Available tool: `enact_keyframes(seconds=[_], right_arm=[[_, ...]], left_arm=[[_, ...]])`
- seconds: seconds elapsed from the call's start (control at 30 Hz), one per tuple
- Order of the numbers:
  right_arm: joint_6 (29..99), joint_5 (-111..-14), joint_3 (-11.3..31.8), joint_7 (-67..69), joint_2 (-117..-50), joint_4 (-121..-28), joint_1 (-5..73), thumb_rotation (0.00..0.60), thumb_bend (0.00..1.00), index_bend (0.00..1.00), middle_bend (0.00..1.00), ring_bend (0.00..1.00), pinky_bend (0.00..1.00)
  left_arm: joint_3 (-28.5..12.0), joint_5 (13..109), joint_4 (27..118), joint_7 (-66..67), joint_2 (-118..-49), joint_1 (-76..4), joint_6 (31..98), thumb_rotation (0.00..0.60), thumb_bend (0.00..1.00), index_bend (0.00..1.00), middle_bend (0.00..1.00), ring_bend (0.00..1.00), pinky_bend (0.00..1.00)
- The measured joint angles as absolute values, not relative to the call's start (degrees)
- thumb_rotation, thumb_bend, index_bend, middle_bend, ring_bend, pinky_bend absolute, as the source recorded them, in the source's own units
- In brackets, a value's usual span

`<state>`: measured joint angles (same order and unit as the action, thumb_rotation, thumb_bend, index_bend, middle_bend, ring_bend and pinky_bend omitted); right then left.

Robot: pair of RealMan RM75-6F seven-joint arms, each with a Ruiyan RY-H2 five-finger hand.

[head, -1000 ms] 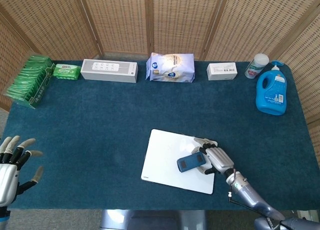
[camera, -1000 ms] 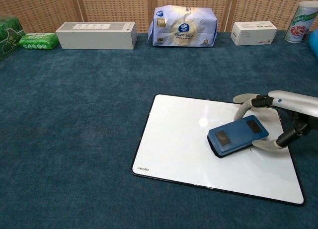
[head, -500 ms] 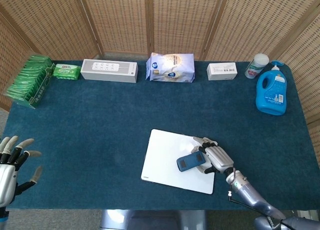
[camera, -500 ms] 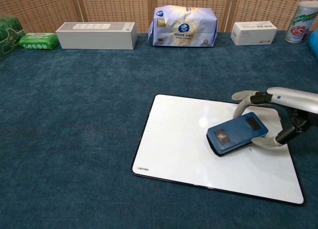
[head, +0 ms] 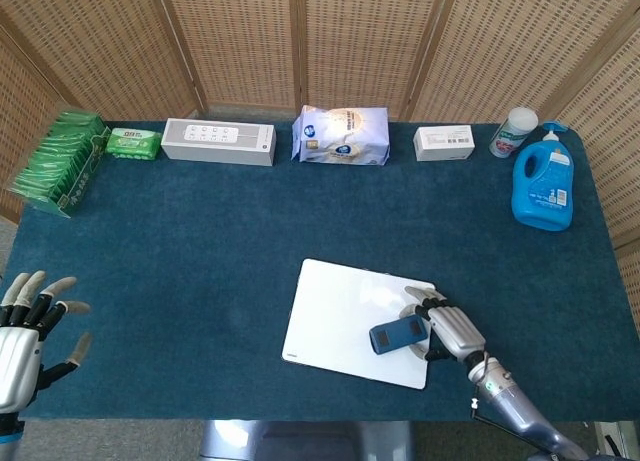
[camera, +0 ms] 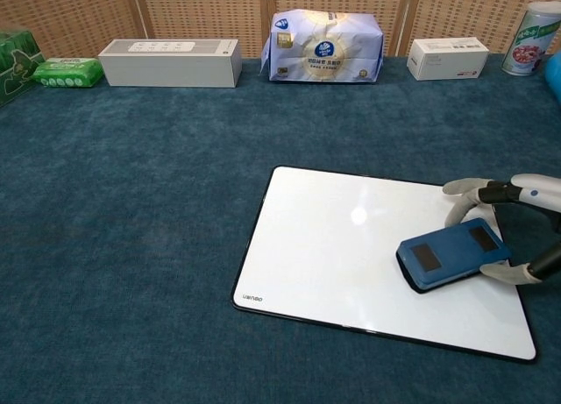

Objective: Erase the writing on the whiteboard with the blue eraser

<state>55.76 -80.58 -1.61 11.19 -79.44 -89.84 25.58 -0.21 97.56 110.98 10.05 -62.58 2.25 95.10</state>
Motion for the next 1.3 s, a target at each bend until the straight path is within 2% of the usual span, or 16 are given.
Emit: enact_keyframes(seconds=[0.53,0.83,1.07,1.3], right_arm=[[51.06,-80.63,2.81,12.34,-84.46,-85.89,31.03,0.6,0.32,0.62,0.08,0.0,0.0],[49.22,-79.56,5.41,10.4,-84.64,-86.63,34.13,0.6,0.32,0.62,0.08,0.0,0.0],[49.97,-78.67,4.87,10.07,-83.42,-87.33,33.3,0.6,0.32,0.62,0.08,0.0,0.0],[52.86,-78.42,1.65,9.84,-80.65,-89.06,29.46,0.6,0.32,0.62,0.08,0.0,0.0]], left_arm=[[-0.05,97.55,110.57,9.29,-61.95,3.47,96.92,0.6,0.42,0.4,0.23,0.09,0.0],[0.0,97.45,110.38,9.12,-61.96,3.67,96.97,0.6,0.42,0.4,0.23,0.09,0.0],[-0.11,97.44,110.4,9.3,-62.16,3.41,96.49,0.6,0.42,0.4,0.23,0.09,0.0],[-0.36,97.34,110.55,9.83,-62.84,2.56,95.12,0.6,0.42,0.4,0.23,0.09,0.0]])
